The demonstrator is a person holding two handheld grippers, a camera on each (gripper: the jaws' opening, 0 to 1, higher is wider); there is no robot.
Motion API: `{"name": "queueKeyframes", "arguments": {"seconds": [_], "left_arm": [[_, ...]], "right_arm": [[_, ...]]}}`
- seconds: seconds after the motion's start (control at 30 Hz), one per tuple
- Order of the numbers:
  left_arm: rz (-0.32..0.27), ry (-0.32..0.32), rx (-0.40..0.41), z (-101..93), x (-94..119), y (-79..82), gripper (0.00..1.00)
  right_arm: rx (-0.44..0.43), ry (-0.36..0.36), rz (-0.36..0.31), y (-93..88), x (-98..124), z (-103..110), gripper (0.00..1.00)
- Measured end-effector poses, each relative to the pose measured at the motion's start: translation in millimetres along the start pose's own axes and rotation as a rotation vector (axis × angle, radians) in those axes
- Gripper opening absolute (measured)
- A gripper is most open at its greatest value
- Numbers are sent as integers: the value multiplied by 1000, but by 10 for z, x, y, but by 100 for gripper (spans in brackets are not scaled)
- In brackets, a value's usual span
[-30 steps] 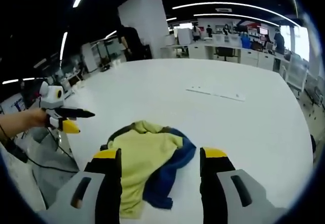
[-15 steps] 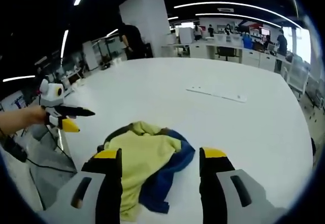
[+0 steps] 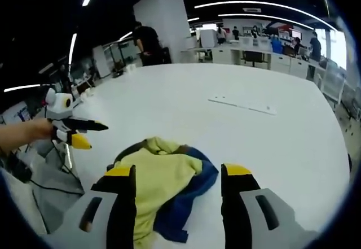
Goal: Fold the garment on the visible template until the final outline fits inside the template.
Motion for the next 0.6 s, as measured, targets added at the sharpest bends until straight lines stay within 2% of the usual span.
{"name": "queueKeyframes", "arguments": {"seconds": [0.3, 0.6], "left_arm": [[4, -9, 15, 16, -112, 42, 82], [26, -12, 8, 97, -209, 62, 82]], "right_arm": [[13, 20, 4, 68, -152, -13, 61], [3, 16, -5, 123, -266, -125, 61]]}}
Point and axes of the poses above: the point that each gripper's makers call its tool centre point, and the gripper's own axes: x roughly backward along the fingers, z roughly to its left, y roughly out of its top, the point moved 1 cm from there along x, roughly backward along the fingers, and after that the axes turned 10 degrees about x, right-handed, at the moved point
